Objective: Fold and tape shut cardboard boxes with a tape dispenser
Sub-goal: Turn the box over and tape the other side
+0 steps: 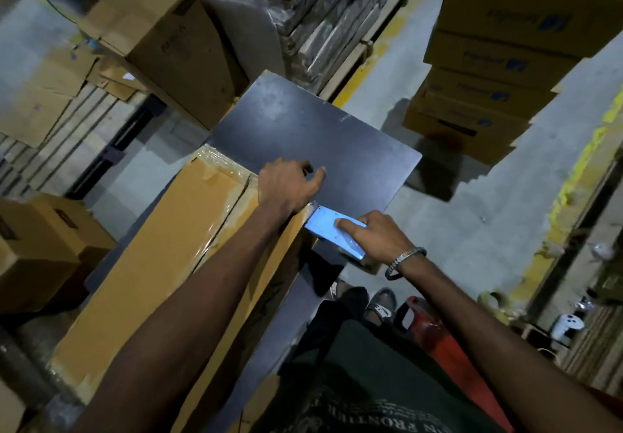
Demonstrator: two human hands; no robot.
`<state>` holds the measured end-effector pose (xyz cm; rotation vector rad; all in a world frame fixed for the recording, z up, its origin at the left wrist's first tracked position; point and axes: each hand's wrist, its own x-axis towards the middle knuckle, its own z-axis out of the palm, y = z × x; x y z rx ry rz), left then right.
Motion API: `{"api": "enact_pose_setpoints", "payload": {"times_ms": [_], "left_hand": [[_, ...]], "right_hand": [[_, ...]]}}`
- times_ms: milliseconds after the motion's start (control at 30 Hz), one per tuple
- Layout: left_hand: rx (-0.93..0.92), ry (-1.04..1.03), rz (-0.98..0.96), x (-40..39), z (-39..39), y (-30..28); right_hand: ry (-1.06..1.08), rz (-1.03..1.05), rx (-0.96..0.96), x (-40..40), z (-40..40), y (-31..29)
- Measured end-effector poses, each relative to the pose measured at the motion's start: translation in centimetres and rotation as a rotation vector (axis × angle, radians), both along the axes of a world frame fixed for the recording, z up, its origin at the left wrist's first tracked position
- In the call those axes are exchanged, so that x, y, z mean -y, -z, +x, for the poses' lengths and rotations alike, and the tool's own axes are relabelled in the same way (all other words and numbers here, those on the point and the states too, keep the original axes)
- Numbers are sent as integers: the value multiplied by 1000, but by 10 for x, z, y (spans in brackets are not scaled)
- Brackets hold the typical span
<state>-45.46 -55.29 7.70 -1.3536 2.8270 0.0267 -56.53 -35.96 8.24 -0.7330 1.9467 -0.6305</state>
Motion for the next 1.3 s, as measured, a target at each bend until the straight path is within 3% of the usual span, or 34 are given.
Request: {"api": "enact_pose_setpoints", "payload": {"times_ms": [167, 200, 333, 400, 533, 633, 867, 1000, 1100, 1200, 1300], "left_hand": [[-71, -22, -17, -1, -1, -1], [-71, -22, -21, -1, 0, -1], [-129, -2, 27, -1, 3, -1], [-169, 41, 45, 1, 7, -2], [-416, 21, 117, -14, 18, -17], [-363, -114, 124, -52, 38, -19], [-57, -179, 92, -85, 52, 12], [35, -150, 74, -89, 45, 15], [21, -119, 54, -89, 43, 17], [-89, -139, 106, -90, 53, 14], [-109, -211, 125, -99, 78, 13]], "right_hand": [[244, 64, 456, -2, 5, 27], [218, 79, 449, -3, 10, 32], [-109, 147, 132, 1, 17, 38], [-142, 145, 24, 8, 7, 36], [-169, 111, -406, 30, -28, 47], [-175, 44, -606, 52, -43, 68], [-387, 132, -631, 86, -48, 124], [-297, 143, -521, 78, -36, 127], [-33, -51, -420, 64, -17, 89], [258, -477, -322, 50, 16, 34], [186, -797, -288, 53, 53, 5]]}}
